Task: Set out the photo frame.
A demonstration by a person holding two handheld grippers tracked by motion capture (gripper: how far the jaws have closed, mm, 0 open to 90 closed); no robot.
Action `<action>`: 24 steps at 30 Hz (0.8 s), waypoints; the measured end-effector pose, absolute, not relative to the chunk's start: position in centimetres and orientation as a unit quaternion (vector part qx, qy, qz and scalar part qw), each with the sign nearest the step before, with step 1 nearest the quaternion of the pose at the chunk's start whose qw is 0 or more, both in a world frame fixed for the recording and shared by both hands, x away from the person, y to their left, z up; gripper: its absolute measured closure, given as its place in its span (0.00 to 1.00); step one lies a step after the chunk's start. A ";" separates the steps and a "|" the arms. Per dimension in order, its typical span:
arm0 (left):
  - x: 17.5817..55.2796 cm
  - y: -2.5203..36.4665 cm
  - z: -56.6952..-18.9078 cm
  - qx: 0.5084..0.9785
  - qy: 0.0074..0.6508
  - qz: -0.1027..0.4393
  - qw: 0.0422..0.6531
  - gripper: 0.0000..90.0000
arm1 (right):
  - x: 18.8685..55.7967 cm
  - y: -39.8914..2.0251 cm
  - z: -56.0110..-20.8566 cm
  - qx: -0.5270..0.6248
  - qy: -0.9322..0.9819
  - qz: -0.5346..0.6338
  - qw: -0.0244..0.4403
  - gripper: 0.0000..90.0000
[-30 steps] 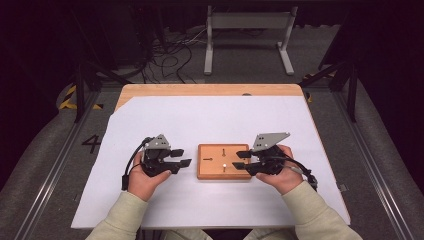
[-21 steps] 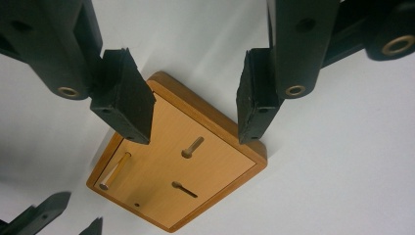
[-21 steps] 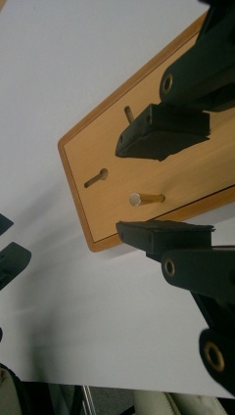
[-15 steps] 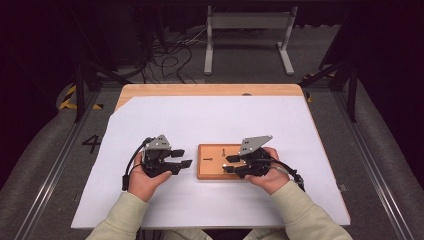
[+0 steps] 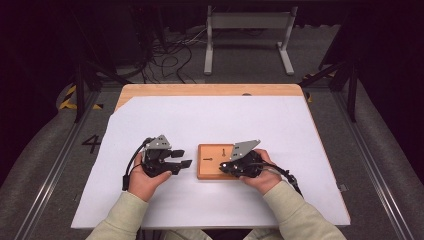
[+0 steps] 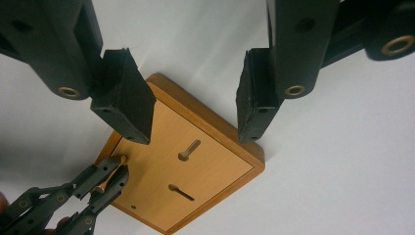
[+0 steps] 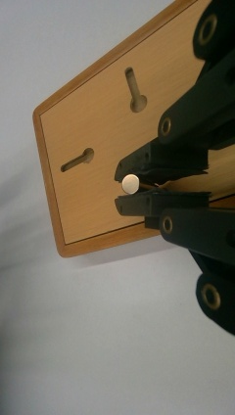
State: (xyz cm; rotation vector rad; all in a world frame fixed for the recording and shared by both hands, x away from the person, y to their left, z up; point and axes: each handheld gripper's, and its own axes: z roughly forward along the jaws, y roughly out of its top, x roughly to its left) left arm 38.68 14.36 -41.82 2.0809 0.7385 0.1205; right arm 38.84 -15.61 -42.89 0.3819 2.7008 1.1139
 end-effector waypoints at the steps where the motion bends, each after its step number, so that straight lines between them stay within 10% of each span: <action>1: 38.7 14.3 -41.8 0.841 0.300 0.047 0.449 0.55 | 38.8 -15.5 -42.9 0.125 0.913 0.375 0.102 0.93; 24: 38.8 13.9 -41.6 0.839 0.299 0.049 0.451 0.52 | 35.9 -15.0 -43.1 0.038 0.916 0.342 0.209 0.94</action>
